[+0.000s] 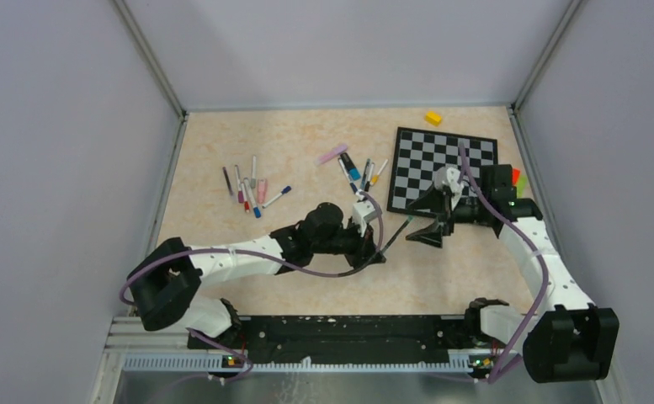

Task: Open the pen caps
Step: Pick up the pen from the center of the board, then open the pen cap from the pen.

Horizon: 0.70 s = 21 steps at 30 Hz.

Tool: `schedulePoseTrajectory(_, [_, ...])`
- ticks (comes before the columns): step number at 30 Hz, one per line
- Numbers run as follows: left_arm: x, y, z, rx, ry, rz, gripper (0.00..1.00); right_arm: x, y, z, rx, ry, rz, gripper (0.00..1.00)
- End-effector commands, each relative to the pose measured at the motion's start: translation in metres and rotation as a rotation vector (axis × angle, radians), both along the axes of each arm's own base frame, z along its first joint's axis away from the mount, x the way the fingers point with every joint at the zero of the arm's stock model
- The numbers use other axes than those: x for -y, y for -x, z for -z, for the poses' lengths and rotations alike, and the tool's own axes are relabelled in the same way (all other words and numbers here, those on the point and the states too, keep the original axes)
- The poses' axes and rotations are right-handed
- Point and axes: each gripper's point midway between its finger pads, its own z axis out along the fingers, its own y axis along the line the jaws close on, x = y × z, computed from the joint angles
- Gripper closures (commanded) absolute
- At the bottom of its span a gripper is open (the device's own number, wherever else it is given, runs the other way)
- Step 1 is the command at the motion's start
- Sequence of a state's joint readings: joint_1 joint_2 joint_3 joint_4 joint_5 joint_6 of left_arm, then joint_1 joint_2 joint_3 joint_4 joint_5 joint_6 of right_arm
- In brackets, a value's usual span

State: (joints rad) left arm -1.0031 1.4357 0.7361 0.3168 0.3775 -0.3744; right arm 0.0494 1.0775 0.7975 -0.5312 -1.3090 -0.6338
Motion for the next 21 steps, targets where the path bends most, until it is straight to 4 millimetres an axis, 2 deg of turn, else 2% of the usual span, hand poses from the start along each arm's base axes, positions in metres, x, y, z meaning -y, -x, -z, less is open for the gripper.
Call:
schedulePoseTrajectory(1, [-0.013,0.013,-0.013,-0.027,-0.043,0.117,1.00,0.011,0.028,0.011,0.406,0.147,-0.202,0.20])
schedulePoseTrajectory(5, [-0.014,0.021,-0.014,-0.120,-0.056,0.198,1.00,0.016,0.024,0.010,0.559,0.223,-0.297,0.21])
schedulePoseTrajectory(9, [-0.007,0.029,-0.015,-0.193,-0.052,0.267,1.00,0.006,0.038,0.016,0.650,0.256,-0.436,0.26])
schedulePoseTrajectory(16, [0.004,0.032,-0.019,-0.255,-0.027,0.307,1.00,-0.003,0.046,0.029,0.701,0.302,-0.528,0.36])
schedulePoseTrajectory(21, [0.010,0.035,-0.028,-0.277,0.019,0.342,1.00,-0.005,0.053,0.051,0.719,0.386,-0.616,0.46])
